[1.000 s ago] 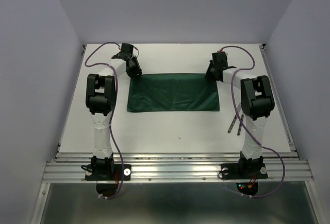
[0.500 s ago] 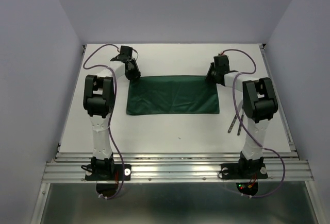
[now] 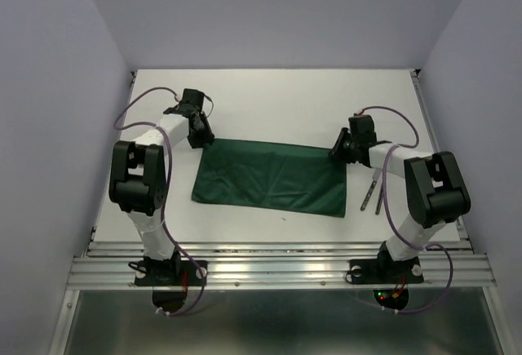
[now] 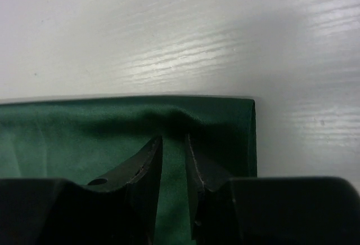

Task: Fold the napkin into a case and place the utensils inside
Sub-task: Move the rectangle-folded napkin to the center of the board, then smooth out the rectangle-folded napkin at the center of the board.

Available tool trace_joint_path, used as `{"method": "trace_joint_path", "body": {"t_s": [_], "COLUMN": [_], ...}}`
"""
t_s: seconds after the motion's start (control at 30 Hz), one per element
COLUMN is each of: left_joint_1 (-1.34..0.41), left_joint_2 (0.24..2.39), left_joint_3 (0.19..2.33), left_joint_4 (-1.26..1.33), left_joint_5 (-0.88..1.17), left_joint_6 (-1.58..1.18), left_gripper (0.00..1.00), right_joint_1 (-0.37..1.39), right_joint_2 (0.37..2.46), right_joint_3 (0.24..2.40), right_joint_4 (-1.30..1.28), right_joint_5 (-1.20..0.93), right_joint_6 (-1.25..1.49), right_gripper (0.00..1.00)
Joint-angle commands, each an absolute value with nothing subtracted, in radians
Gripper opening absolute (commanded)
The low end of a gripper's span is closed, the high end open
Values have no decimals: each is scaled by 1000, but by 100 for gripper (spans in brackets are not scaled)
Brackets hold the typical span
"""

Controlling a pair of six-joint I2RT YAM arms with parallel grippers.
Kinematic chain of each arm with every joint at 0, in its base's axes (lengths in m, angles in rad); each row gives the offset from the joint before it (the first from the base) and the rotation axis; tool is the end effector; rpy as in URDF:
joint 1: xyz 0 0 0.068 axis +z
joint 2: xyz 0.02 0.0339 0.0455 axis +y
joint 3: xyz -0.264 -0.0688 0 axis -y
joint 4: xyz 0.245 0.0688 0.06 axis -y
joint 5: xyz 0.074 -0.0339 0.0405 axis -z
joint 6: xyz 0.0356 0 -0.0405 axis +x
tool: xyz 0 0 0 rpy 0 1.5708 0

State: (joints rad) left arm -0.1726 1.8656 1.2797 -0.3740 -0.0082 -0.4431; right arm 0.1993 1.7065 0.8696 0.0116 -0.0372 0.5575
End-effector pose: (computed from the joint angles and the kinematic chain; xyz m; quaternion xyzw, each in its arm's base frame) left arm 0.3910 -0.0679 0.1909 -0.1298 0.9448 -0.0874 0.2878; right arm 0.3317 0.0684 0.1528 0.1592 0.9175 0.1506 0.3320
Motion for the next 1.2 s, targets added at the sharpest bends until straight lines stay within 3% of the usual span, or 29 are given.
{"method": "trace_joint_path", "body": {"t_s": [0.0, 0.13, 0.3, 0.53, 1.17], "left_joint_1": [-235, -382, -410, -414, -414], "left_joint_2": [1732, 1755, 1862, 1959, 2102], "left_joint_3": [1290, 1345, 1377, 1402, 1485], "left_joint_4": [-379, -297, -190, -111, -110], "left_joint_5": [-49, 50, 189, 287, 322], "left_joint_6": [-463, -497, -548, -555, -571], "left_gripper": [41, 41, 40, 29, 24], "right_joint_1": [230, 314, 441, 472, 491], "right_joint_2": [1634, 1641, 1758, 1930, 2109], "right_joint_3": [883, 995, 1115, 1256, 1401], "right_joint_4": [-55, -66, -58, -17, -23], "right_joint_5": [-29, -14, -40, -133, -195], "right_joint_6": [551, 554, 583, 638, 681], "right_gripper": [29, 30, 28, 12, 13]}}
